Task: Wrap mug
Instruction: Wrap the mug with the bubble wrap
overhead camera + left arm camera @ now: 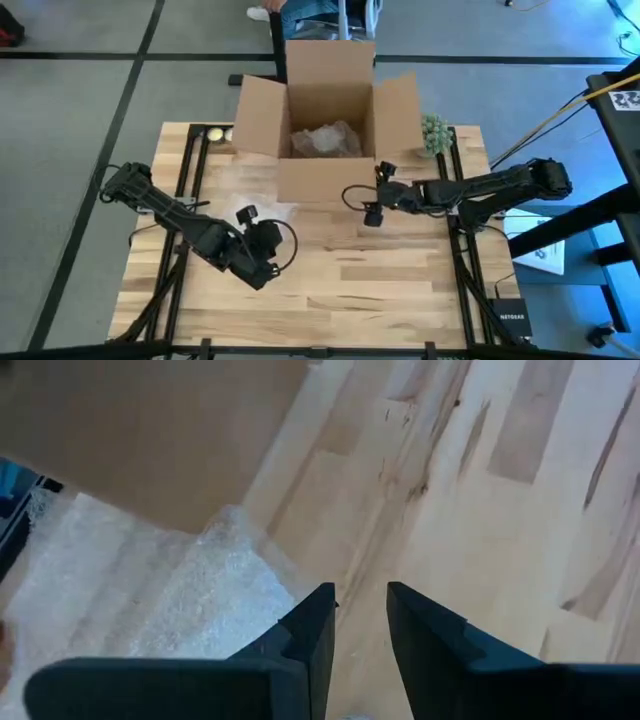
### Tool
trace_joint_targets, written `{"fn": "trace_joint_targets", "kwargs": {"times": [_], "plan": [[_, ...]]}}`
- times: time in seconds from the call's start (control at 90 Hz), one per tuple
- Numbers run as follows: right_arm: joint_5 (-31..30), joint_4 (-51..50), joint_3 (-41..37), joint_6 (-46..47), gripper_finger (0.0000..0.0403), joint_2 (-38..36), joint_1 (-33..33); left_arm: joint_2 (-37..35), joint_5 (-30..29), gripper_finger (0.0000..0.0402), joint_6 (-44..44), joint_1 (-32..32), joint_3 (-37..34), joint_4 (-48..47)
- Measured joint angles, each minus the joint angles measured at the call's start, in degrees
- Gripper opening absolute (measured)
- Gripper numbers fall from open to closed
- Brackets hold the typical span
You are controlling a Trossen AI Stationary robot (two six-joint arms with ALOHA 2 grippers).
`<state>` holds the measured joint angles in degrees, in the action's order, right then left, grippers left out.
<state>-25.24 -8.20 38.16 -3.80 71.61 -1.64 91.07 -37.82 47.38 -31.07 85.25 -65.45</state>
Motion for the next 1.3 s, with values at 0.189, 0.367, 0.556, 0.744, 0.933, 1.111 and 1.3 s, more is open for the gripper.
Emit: {"fn": "trace_joint_targets", "kwargs": {"times": [0.189, 0.367, 0.556, 0.744, 0.933, 1.111, 1.3], "plan": [[3.55, -3.94, 0.01, 3.42, 0.0236, -0.69, -2.9, 0.0, 0.58, 0.0078, 0.82, -0.88, 0.0, -0.5], [7.22, -6.53, 0.01, 7.32, 0.0236, -3.19, -7.06, 0.0, 4.21, 0.0078, 6.63, -0.96, 0.0, -5.78], [8.37, -6.59, 0.01, 11.32, 0.0236, -4.42, -11.8, 0.0, 9.93, 0.0078, 13.51, -0.78, -1.52, -14.96], [8.35, -6.56, 0.03, 15.38, 0.0236, -3.52, -14.91, -1.71, 16.37, 0.0078, 15.61, -0.04, -6.2, -15.16], [7.53, -5.53, 0.03, 17.99, 0.0236, -1.91, -17.65, -6.47, 20.37, 0.0078, 17.79, 0.37, -13.25, -11.69], [5.0, -5.05, 0.01, 19.43, 0.0236, 0.13, -19.57, -12.5, 23.17, 0.0078, 21.22, 0.83, -22.67, -3.22], [3.5, -4.67, -0.01, 20.07, 0.0236, 2.92, -20.14, -14.58, 25.09, 0.0078, 22.49, 1.14, -29.48, 2.89]]}}
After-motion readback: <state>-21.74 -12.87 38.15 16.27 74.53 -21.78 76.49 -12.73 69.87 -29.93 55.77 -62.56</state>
